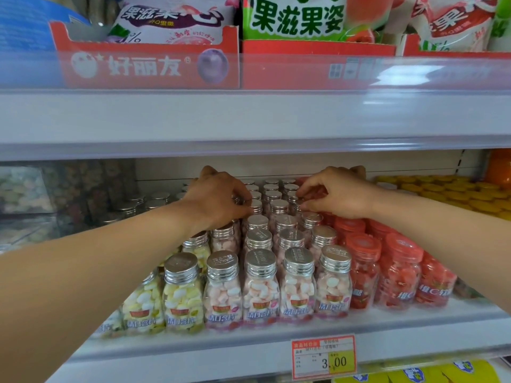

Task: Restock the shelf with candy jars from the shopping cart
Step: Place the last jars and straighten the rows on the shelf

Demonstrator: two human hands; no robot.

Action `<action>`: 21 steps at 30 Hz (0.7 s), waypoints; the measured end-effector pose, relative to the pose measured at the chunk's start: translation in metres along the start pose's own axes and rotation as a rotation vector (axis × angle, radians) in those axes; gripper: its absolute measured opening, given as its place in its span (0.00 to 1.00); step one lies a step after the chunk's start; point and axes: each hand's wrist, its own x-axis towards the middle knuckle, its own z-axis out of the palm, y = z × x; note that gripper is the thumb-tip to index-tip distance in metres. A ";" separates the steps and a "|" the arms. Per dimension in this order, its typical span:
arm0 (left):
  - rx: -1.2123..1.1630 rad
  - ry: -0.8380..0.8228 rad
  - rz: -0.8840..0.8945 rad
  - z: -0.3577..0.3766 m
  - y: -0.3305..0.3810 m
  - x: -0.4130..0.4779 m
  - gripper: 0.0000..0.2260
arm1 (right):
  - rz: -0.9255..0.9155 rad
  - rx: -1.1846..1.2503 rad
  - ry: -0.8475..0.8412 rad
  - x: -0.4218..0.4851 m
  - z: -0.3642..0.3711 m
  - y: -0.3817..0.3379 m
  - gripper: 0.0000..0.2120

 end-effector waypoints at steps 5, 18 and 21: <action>-0.006 0.004 -0.030 0.001 0.001 0.003 0.10 | -0.017 0.042 -0.006 0.003 0.002 0.003 0.10; -0.171 -0.149 -0.050 -0.010 -0.005 -0.001 0.11 | -0.029 0.147 -0.043 0.004 -0.001 -0.015 0.21; -0.160 -0.086 -0.019 -0.006 -0.007 -0.001 0.02 | -0.049 0.116 -0.074 0.006 0.008 -0.025 0.27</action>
